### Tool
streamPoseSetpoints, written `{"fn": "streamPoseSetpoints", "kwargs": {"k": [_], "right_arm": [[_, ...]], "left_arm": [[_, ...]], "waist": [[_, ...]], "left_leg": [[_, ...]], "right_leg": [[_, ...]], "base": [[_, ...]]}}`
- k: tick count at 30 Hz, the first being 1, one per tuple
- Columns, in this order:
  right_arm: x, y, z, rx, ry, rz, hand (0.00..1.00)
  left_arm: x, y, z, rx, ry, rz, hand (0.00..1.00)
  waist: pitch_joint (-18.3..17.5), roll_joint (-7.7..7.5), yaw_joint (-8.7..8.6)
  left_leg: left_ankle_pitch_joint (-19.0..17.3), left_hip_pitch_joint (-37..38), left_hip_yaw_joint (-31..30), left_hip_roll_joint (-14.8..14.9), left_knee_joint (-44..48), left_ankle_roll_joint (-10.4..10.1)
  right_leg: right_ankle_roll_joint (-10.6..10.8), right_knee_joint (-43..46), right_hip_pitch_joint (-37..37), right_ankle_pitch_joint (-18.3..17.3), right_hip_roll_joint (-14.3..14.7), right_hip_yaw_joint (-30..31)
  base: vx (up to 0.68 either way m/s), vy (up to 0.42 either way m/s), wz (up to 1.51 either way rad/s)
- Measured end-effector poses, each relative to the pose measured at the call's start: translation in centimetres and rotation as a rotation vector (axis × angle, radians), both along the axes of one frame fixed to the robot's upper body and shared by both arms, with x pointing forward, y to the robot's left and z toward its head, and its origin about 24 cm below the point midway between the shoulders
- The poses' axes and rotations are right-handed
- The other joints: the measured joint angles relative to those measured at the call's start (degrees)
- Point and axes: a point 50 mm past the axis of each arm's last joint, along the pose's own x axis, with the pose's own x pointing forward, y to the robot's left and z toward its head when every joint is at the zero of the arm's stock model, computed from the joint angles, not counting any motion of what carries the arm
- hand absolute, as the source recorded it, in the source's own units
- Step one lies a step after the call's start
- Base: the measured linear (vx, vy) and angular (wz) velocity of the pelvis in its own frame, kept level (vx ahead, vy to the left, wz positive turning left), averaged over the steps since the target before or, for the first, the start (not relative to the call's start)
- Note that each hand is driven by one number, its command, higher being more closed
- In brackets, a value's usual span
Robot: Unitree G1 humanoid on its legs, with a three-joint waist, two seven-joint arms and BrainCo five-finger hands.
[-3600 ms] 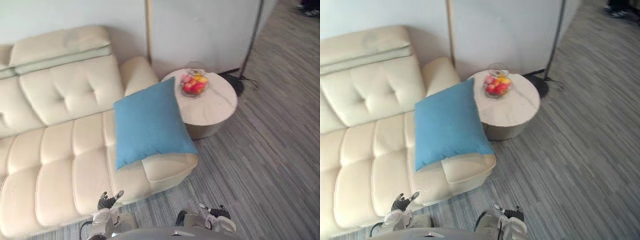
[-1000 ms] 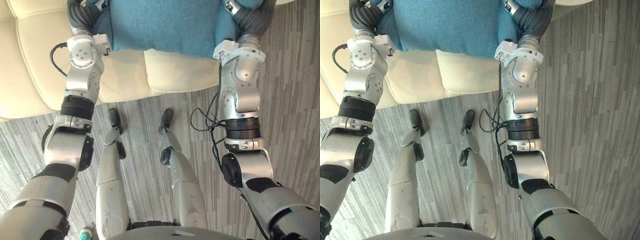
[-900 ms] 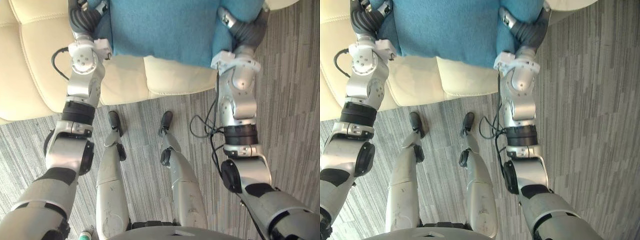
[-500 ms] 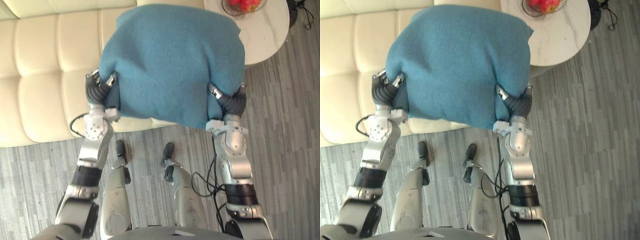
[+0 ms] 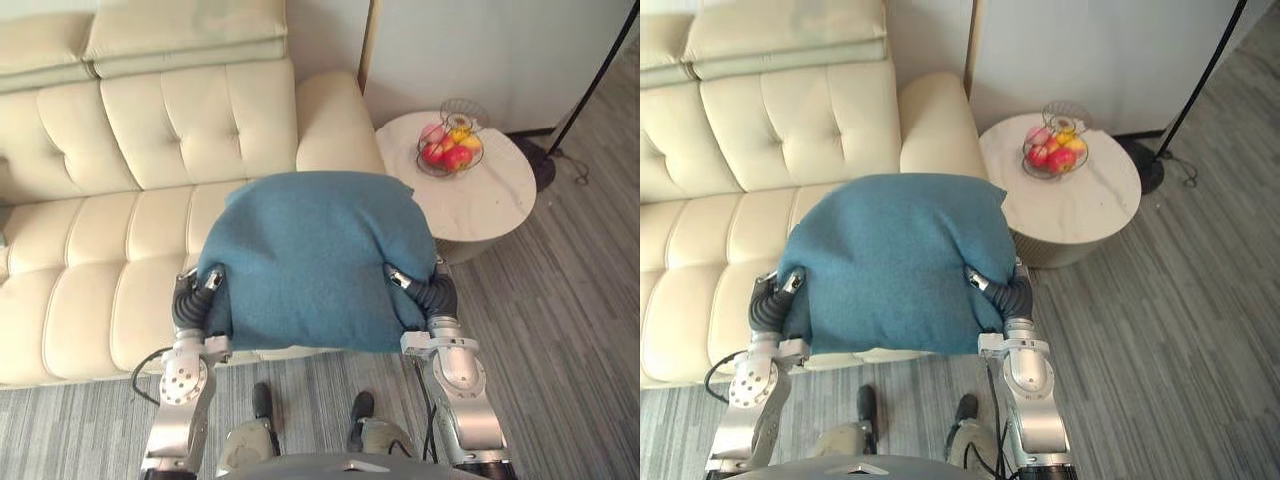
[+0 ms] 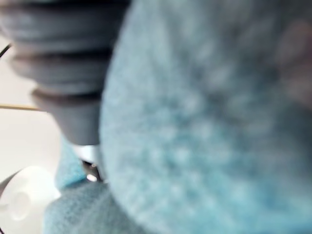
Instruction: Pick up cushions and gather them together orderly.
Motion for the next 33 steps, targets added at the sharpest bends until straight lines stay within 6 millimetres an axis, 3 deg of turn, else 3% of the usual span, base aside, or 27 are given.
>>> {"fn": "streamPoseSetpoints", "kwargs": {"k": [4,7,8,11,12,13,14,16,20,21,22,23,24,25,26,28,29,30,31,32,33], "right_arm": [[-0.2,0.9,-0.3,0.039,0.014,0.025,1.0],[0.5,1.2,-0.3,0.037,0.009,0.041,1.0],[1.0,1.2,-0.3,0.036,0.007,0.04,1.0],[1.8,0.6,-0.2,0.048,0.005,0.026,1.0],[1.7,0.0,-0.4,0.054,0.01,0.013,1.0],[1.6,-0.6,-0.4,0.078,0.009,-0.015,1.0],[1.6,-0.8,-0.4,0.086,0.008,-0.026,1.0],[1.6,-0.5,-0.5,0.142,0.007,-0.032,1.0],[1.7,0.3,-2.2,0.188,0.077,-0.028,1.0],[1.7,0.4,-2.5,0.192,0.089,-0.028,1.0],[1.7,0.6,-2.8,0.2,0.104,-0.024,1.0],[1.8,0.9,-3.2,0.209,0.12,-0.015,1.0],[1.7,1.2,-3.7,0.213,0.143,-0.004,1.0],[1.7,1.2,-3.8,0.213,0.148,-0.004,1.0],[1.6,1.2,-3.8,0.213,0.149,0.002,1.0],[1.7,0.9,-3.7,0.198,0.145,0.006,1.0],[1.7,0.9,-3.7,0.196,0.145,0.006,1.0],[1.7,0.6,-3.7,0.193,0.14,0.0,1.0],[1.6,0.4,-3.8,0.199,0.144,-0.006,1.0],[1.4,0.4,-3.9,0.206,0.15,0.005,1.0],[0.9,0.2,-4.3,0.215,0.164,-0.009,1.0]], "left_arm": [[-0.7,0.7,-0.3,0.004,0.012,0.032,1.0],[-0.8,1.0,-0.3,-0.001,0.012,0.055,1.0],[-0.7,1.0,-0.3,-0.004,0.01,0.055,1.0],[-0.2,0.4,0.0,-0.034,-0.007,0.042,1.0],[-0.2,-0.1,0.0,-0.038,-0.011,0.026,1.0],[0.2,-0.5,0.1,-0.041,-0.023,0.004,1.0],[0.5,-0.8,0.3,-0.043,-0.031,-0.009,1.0],[1.2,-0.5,0.8,-0.015,-0.058,-0.024,1.0],[1.0,0.1,-0.1,0.003,-0.021,-0.016,1.0],[1.0,0.2,-0.2,0.007,-0.015,-0.014,1.0],[0.9,0.4,-0.3,0.014,-0.007,-0.006,1.0],[0.7,0.7,-0.5,0.019,0.002,0.001,1.0],[0.4,1.0,-0.8,0.027,0.019,0.008,1.0],[0.3,1.1,-0.9,0.028,0.025,0.009,1.0],[0.2,1.0,-1.2,0.026,0.039,0.004,1.0],[0.1,0.9,-1.5,0.023,0.052,-0.015,1.0],[0.1,0.8,-1.6,0.023,0.054,-0.017,1.0],[0.4,0.6,-1.4,0.02,0.044,-0.03,1.0],[0.5,0.5,-1.3,0.017,0.041,-0.038,1.0],[0.3,0.3,-1.5,0.008,0.052,-0.039,1.0],[0.6,0.1,-1.5,0.014,0.057,-0.053,1.0]], "waist": [[-0.03,-0.03,1.17],[-1.13,0.23,1.74],[-1.49,0.02,1.62],[-2.15,0.27,0.52],[-3.25,0.72,-0.34],[-4.16,2.13,-1.84],[-4.06,1.87,-1.91],[-4.86,-0.12,-2.1],[-4.67,-0.78,-0.36],[-4.61,-0.82,-0.12],[-4.31,-0.91,-0.02],[-3.62,-1.01,-0.21],[-2.47,-1.29,-1.15],[-2.04,-1.57,-1.39],[-1.23,-2.17,-1.77],[-0.81,-2.3,-2.14],[-0.8,-2.3,-2.41],[-0.61,-2.67,-4.92],[0.72,-2.67,-4.34],[2.05,-2.98,-3.97],[1.69,-4.0,-4.71]], "left_leg": [[-0.35,0.41,-3.09,-0.18,2.08,-0.13],[-2.01,-1.4,-1.93,0.45,2.42,0.5],[-3.73,-2.2,1.56,1.11,3.18,0.7],[-6.87,-4.98,10.63,4.11,12.26,4.1],[-8.14,-5.46,14.43,6.83,15.45,4.19],[-7.18,-6.03,19.17,8.77,17.44,1.62],[-7.45,-6.66,19.09,7.53,18.02,2.21],[-9.07,-9.63,17.79,3.84,19.38,3.85],[-13.99,-11.83,16.02,2.8,26.83,6.14],[-14.53,-11.96,16.22,2.55,26.97,6.85],[-14.67,-12.16,16.53,2.17,26.78,7.07],[-14.66,-12.1,16.61,2.15,26.17,7.13],[-14.55,-11.72,15.34,1.68,24.33,7.08],[-14.37,-11.25,15.03,1.34,23.3,6.9],[-13.42,-10.16,14.08,-0.06,19.29,6.38],[-10.43,-8.65,13.31,-2.07,12.45,6.33],[-9.77,-8.27,12.96,-2.86,10.37,5.94],[-10.01,-9.23,12.75,-5.06,13.54,7.84],[-11.94,-8.15,12.81,-4.39,23.49,9.94],[-16.2,0.27,10.33,-6.91,16.39,10.2],[-15.36,1.39,9.28,-8.43,13.84,10.4]], "right_leg": [[0.05,-1.09,3.8,0.21,-0.13,-2.95],[-0.15,-0.74,3.32,0.7,-0.86,-5.02],[-0.07,-1.49,3.13,1.44,-1.55,-5.59],[1.23,-2.15,2.96,3.4,-5.25,-7.16],[2.43,-2.25,2.96,4.2,-6.34,-8.45],[3.93,-2.37,3.65,5.17,-7.88,-10.0],[4.3,-2.66,3.79,5.98,-8.68,-10.7],[3.01,-6.18,4.14,9.3,-11.13,-10.81],[3.58,-2.14,4.62,10.05,-13.84,-10.6],[2.66,0.37,3.36,9.68,-14.73,-10.55],[-1.84,4.63,0.75,8.89,-16.01,-10.32],[-5.34,8.5,-1.61,7.03,-15.9,-8.14],[-4.16,11.15,-2.52,1.06,-12.08,-3.52],[-3.4,11.23,-2.46,-0.53,-10.41,-2.3],[-3.09,10.32,-2.48,-3.59,-5.05,0.58],[-3.29,6.36,-2.76,-5.81,2.08,0.7],[-3.6,4.2,-2.83,-5.51,3.87,1.33],[-4.52,0.81,-1.91,-3.19,3.49,0.83],[-4.13,5.25,-2.04,-3.23,2.45,0.05],[-3.73,20.88,-7.68,-8.86,-0.52,0.75],[-4.3,21.38,-9.96,-11.38,-1.23,3.45]], "base": [[-0.01,0.03,0.37],[-0.09,0.042,0.31],[-0.1,0.077,0.29],[-0.07,0.182,0.38],[-0.04,0.417,0.74],[-0.04,0.442,0.77],[-0.06,0.474,0.75],[-0.09,0.386,0.52],[-0.06,0.257,0.25],[-0.09,0.244,-0.01],[-0.11,0.219,-0.04],[-0.11,0.198,0.17],[-0.07,0.112,0.28],[-0.02,0.035,0.53],[0.0,-0.004,0.45],[0.01,-0.03,0.41],[0.03,-0.004,0.79],[0.01,0.005,0.63],[0.06,0.027,0.37],[0.0,0.0,0.0],[0.05,-0.027,0.21]]}}
